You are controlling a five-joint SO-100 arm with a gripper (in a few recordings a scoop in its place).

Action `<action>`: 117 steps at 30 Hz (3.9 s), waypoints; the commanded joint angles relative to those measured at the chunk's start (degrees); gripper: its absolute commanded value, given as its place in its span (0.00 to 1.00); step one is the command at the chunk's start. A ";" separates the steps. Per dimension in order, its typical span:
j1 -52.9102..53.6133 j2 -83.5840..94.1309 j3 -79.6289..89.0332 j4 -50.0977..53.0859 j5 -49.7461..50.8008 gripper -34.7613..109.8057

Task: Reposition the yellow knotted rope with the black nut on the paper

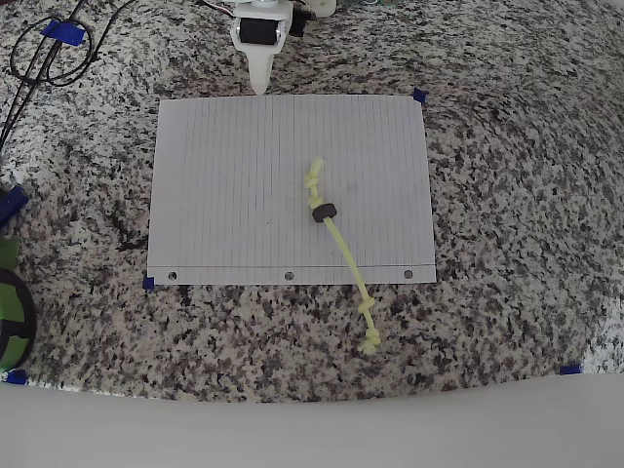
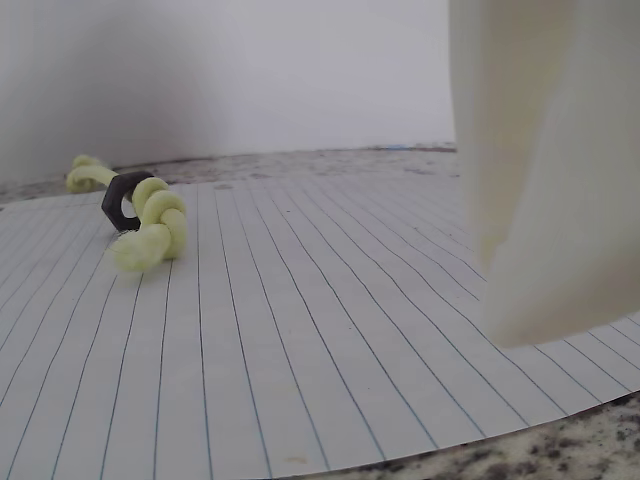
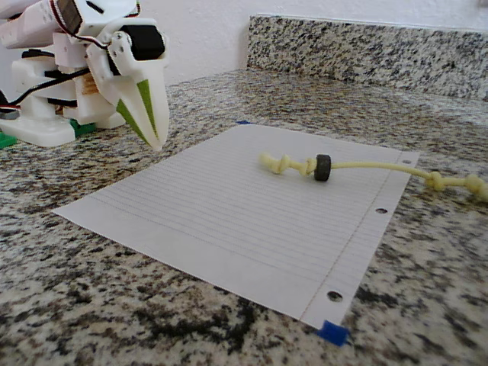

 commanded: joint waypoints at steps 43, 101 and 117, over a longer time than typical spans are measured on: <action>-4.39 -11.16 -8.09 -5.89 0.62 0.29; -14.50 -89.30 -45.09 -37.62 83.32 0.48; -15.56 -91.58 -46.58 -38.50 82.79 0.48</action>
